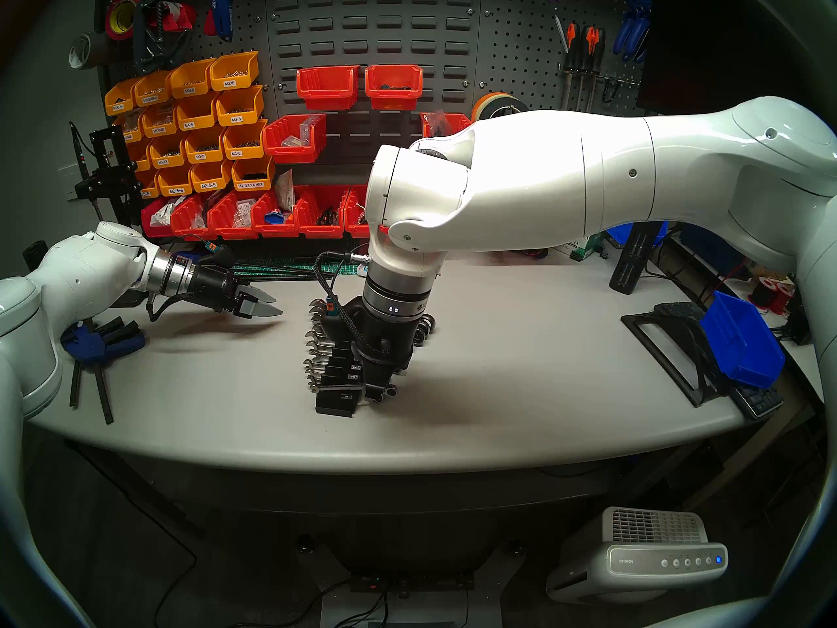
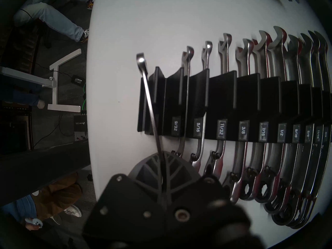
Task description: Put the wrenches on the table into the correct slot in the case
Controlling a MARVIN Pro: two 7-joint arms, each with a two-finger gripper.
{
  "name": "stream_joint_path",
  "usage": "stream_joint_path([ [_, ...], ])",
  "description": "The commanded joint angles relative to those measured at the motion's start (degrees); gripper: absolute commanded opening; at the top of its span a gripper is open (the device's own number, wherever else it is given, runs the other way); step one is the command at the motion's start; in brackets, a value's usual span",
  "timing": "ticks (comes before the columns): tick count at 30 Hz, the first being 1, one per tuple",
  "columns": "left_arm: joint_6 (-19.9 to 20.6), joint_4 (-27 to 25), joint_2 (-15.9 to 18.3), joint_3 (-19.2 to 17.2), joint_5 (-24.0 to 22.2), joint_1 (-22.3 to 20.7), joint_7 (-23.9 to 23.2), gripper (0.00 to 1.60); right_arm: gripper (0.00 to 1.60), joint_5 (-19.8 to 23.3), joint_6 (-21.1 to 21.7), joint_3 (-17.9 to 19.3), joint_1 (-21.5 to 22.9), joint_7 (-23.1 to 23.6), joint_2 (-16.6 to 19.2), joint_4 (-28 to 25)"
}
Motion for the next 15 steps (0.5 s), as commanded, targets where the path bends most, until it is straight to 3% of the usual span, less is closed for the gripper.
stream_joint_path([
  [1, -0.1, 0.1, -0.1, -0.6, -0.1, -1.6, -0.1, 1.6, 0.0, 0.2, 0.0, 1.3, 2.0, -1.2, -0.4, 1.1],
  [15, -0.1, 0.1, -0.1, -0.6, -0.1, -1.6, -0.1, 1.6, 0.0, 0.8, 0.0, 1.1, 2.5, -1.7, -0.8, 2.2],
])
